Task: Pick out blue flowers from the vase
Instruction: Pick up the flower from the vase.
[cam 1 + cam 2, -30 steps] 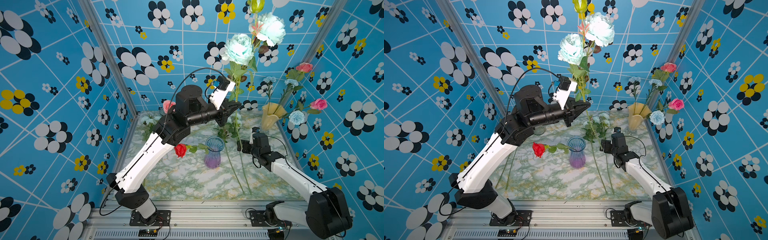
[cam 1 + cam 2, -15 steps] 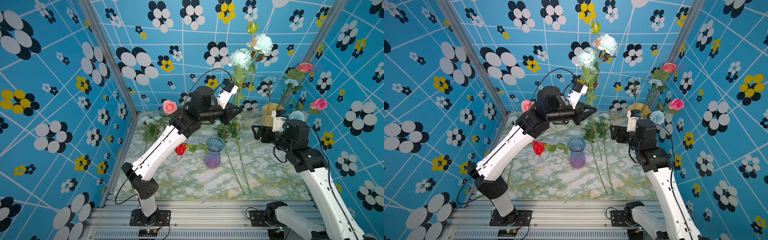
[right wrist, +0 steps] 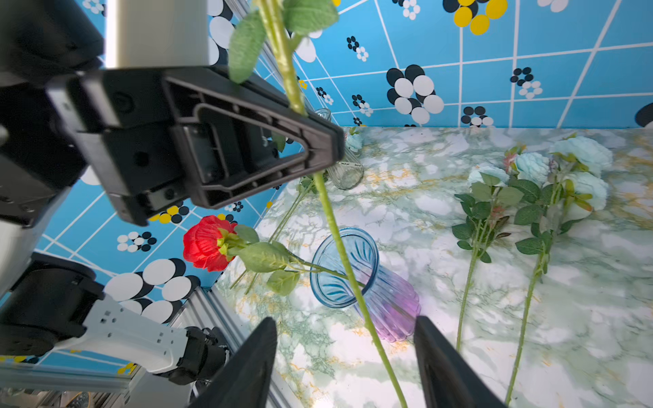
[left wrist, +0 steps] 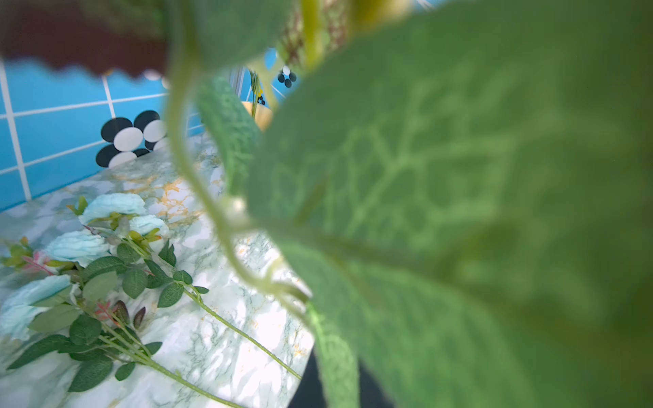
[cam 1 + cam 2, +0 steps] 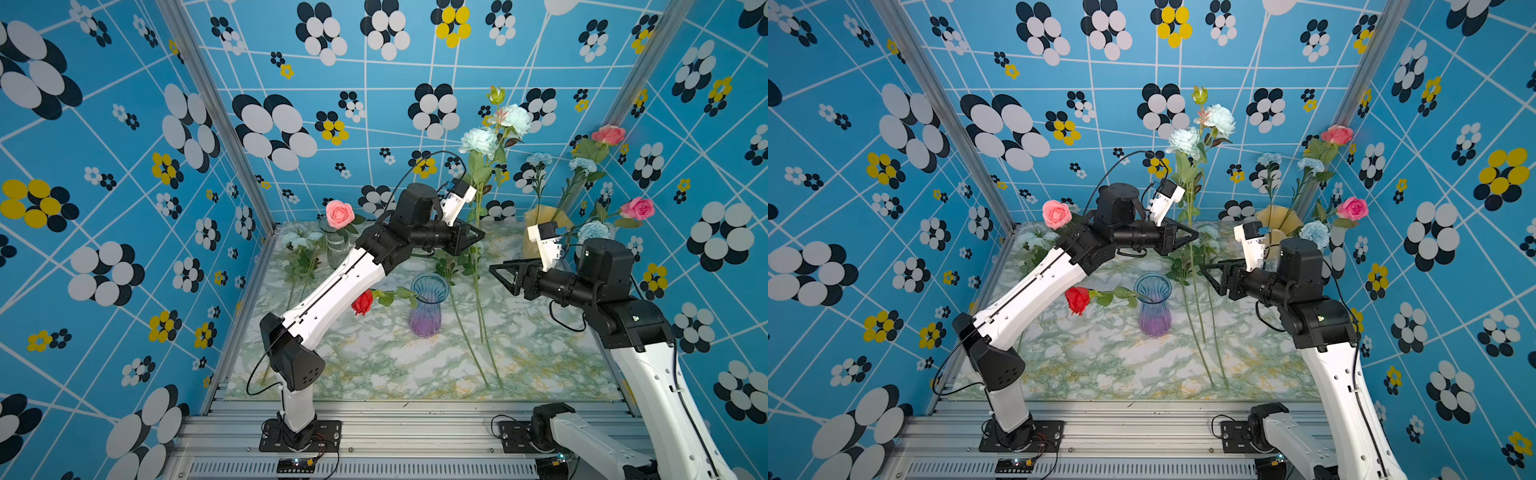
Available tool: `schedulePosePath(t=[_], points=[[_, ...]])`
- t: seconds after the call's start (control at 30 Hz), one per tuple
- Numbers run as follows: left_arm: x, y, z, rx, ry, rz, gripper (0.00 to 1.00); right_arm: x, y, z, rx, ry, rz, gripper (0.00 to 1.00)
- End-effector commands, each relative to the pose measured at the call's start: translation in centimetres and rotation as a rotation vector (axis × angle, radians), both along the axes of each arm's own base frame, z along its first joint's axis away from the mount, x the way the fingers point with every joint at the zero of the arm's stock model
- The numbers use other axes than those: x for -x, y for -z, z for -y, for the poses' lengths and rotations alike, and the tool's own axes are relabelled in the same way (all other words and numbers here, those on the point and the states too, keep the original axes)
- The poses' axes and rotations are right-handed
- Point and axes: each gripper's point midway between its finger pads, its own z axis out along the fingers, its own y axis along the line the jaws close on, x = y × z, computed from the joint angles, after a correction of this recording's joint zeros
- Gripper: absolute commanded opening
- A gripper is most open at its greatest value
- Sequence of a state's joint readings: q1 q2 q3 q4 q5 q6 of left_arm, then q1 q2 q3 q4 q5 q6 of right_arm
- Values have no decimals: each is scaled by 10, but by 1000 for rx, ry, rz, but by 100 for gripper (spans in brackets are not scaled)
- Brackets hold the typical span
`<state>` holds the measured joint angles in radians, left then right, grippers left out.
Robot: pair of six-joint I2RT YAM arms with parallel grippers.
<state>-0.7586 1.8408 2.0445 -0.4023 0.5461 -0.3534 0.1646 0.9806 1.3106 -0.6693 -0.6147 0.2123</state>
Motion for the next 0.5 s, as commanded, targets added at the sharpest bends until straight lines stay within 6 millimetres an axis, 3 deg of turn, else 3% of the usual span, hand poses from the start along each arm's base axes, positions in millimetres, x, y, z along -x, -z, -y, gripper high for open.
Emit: schedulePosePath(t=[0.0, 0.27, 0.47], points=[[-1, -2, 6, 52, 29, -20, 0, 5, -2, -9, -27, -69, 16, 58], [2, 17, 11, 38, 38, -55, 0, -12, 3, -18, -67, -96, -1, 54], [3, 15, 12, 48, 50, -64, 0, -24, 11, -21, -70, -99, -25, 51]])
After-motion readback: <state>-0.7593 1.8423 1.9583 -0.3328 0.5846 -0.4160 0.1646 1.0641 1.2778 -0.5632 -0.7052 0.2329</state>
